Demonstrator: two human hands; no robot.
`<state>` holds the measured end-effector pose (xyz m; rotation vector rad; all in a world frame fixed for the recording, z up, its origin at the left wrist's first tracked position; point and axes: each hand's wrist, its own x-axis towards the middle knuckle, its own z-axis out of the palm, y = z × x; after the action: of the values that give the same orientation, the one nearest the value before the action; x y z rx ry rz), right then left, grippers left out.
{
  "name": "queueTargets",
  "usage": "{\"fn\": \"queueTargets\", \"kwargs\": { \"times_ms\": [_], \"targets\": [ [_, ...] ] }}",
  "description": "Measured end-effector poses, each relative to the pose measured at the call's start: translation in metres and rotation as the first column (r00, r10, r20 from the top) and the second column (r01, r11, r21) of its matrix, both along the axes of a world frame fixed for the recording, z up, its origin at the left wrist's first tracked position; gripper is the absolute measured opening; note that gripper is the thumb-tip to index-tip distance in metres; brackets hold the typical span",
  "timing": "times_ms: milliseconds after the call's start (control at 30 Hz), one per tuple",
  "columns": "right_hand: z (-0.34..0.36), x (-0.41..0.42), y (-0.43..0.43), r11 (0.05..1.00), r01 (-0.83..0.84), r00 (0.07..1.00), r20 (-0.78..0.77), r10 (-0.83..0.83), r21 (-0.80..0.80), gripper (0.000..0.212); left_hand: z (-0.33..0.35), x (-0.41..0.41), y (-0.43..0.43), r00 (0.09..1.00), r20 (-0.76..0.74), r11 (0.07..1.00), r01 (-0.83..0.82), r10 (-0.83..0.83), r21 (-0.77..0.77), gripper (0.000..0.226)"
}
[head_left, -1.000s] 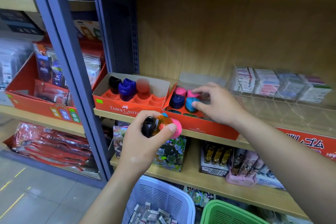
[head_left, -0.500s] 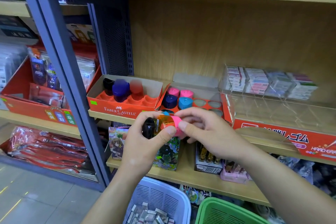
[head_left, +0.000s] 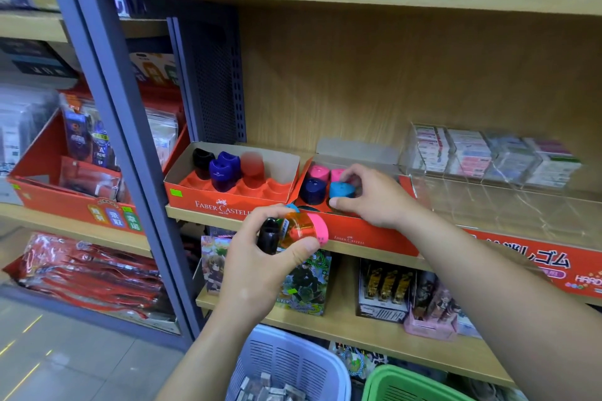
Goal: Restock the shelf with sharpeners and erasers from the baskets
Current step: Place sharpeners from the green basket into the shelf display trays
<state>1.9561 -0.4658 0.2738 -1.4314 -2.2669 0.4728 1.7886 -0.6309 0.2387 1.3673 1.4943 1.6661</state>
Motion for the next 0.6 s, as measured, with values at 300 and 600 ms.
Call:
{"fn": "queueTargets", "kwargs": {
  "times_ms": [300, 600],
  "targets": [
    [0.013, -0.014, -0.022, 0.989, -0.112, 0.932, -0.334, 0.136, 0.092, 0.035, 0.008, -0.012, -0.005, 0.999, 0.017, 0.998, -0.041, 0.041, 0.053, 0.045],
    [0.004, -0.024, -0.021, 0.974, -0.226, 0.949, -0.222, 0.225, 0.021, 0.023, 0.007, -0.021, -0.008, 0.994, 0.039, 0.994, -0.106, 0.107, -0.013, 0.053]
  ]
}}
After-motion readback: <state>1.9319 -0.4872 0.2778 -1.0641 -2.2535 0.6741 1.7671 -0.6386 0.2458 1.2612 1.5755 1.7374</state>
